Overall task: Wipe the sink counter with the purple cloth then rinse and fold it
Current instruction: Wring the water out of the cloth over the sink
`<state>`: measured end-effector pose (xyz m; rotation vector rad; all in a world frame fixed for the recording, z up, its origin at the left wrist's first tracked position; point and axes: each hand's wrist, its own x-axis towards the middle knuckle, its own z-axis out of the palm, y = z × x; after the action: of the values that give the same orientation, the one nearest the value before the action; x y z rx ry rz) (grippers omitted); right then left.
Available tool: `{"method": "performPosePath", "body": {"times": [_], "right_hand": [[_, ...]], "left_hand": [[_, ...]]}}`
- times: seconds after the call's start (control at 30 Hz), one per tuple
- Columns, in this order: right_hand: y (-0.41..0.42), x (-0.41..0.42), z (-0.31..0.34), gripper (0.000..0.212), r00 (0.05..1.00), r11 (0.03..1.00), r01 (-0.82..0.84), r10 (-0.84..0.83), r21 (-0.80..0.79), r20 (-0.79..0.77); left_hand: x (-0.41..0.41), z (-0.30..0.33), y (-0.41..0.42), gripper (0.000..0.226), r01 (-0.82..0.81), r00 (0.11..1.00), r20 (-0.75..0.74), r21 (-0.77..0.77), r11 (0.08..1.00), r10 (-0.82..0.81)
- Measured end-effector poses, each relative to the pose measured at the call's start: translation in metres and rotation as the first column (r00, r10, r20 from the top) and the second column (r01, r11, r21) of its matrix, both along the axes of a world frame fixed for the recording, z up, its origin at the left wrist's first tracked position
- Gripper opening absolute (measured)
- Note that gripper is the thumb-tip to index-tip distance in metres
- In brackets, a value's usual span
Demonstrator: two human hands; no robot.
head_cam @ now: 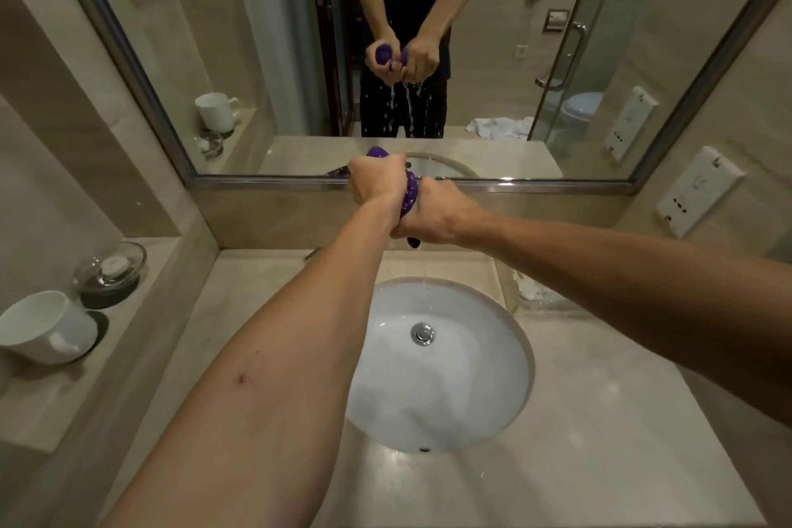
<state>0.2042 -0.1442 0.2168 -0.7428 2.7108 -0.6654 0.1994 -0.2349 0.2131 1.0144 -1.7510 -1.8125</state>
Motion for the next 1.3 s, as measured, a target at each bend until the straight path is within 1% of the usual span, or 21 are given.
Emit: {"method": "performPosePath", "body": {"times": [0.07,0.2,0.3,0.43,0.6,0.7,0.77,0.83,0.97,1.1,1.3], "right_hand": [[0.000,-0.001,-0.006,0.019,1.000,1.000,0.000,0.000,-0.011,-0.004],[0.001,-0.001,-0.013,0.020,1.000,1.000,-0.019,0.019,-0.022,-0.013],[0.005,-0.001,-0.017,0.022,1.000,1.000,0.010,-0.010,-0.023,-0.018],[0.011,0.000,-0.024,0.021,0.999,1.000,-0.006,0.007,-0.024,0.033],[0.015,0.003,-0.045,0.024,0.998,0.999,0.032,-0.030,-0.024,0.063],[0.021,0.009,-0.052,0.023,0.996,0.999,0.039,-0.036,-0.027,0.081],[0.027,0.014,-0.052,0.024,0.995,0.998,0.054,-0.052,-0.024,0.085],[0.032,0.019,-0.047,0.025,0.995,0.997,0.073,-0.071,-0.022,0.068],[0.044,0.028,-0.030,0.025,0.996,0.996,0.084,-0.084,-0.005,0.007],[0.055,0.037,-0.017,0.025,0.993,0.994,0.105,-0.105,-0.001,-0.051],[0.075,0.048,-0.018,0.027,0.990,0.993,0.120,-0.119,0.013,-0.069]], "left_hand": [[-0.002,-0.005,0.000,0.010,-0.008,1.000,0.008,-0.012,1.000,0.008],[-0.004,-0.013,-0.001,0.015,-0.016,1.000,0.027,-0.030,0.999,0.017],[-0.007,-0.020,0.001,0.017,-0.016,0.999,0.040,-0.031,0.999,0.017],[-0.008,-0.031,0.004,0.006,-0.020,0.999,0.049,-0.011,1.000,0.021],[-0.002,-0.047,0.010,0.013,-0.006,0.998,0.063,-0.024,1.000,0.008],[0.003,-0.054,0.016,0.004,0.005,0.997,0.078,-0.044,0.999,-0.001],[0.008,-0.053,0.021,0.007,0.016,0.998,0.069,-0.063,0.998,-0.012],[0.012,-0.048,0.026,0.010,0.023,0.998,0.056,-0.079,0.997,-0.019],[0.020,-0.030,0.038,0.009,0.040,0.999,0.013,-0.098,0.994,-0.039],[0.025,-0.020,0.048,0.021,0.056,0.998,-0.005,-0.106,0.993,-0.057],[0.032,-0.021,0.068,0.020,0.058,0.998,-0.010,-0.128,0.990,-0.060]]}}
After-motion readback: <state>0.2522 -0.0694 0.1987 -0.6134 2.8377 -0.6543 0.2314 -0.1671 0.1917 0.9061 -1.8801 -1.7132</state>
